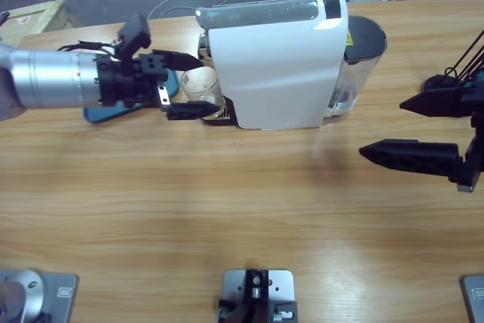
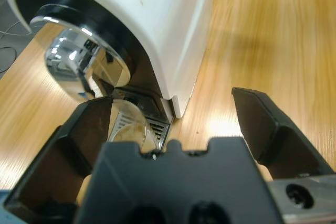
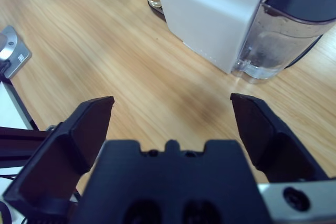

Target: Pour coffee

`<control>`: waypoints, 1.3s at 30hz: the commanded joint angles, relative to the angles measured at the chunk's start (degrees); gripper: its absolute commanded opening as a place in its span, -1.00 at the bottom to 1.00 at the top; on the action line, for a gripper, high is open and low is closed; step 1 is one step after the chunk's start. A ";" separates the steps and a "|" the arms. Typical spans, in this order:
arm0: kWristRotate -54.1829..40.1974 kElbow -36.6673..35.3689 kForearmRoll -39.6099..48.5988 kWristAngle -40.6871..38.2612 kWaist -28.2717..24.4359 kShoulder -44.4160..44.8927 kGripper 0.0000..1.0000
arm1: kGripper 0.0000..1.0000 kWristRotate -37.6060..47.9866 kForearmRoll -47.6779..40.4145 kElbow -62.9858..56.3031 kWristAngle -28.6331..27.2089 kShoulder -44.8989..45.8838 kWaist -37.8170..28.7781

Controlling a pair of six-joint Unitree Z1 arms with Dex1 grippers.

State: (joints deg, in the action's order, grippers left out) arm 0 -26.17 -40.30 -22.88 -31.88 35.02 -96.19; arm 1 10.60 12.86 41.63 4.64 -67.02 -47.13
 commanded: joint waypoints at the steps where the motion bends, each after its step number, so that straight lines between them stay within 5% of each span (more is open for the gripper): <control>1: 1.12 4.07 0.47 8.72 -1.24 2.71 0.97 | 1.00 0.47 -0.91 -1.99 -0.33 -1.10 0.37; 39: 3.74 0.66 -8.69 8.10 -1.10 -13.37 0.95 | 1.00 0.47 -2.05 -3.48 0.72 -2.66 0.37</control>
State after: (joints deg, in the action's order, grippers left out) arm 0 -23.25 -39.26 -30.02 -22.74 33.25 -105.25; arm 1 10.60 10.95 40.20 4.73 -68.85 -47.13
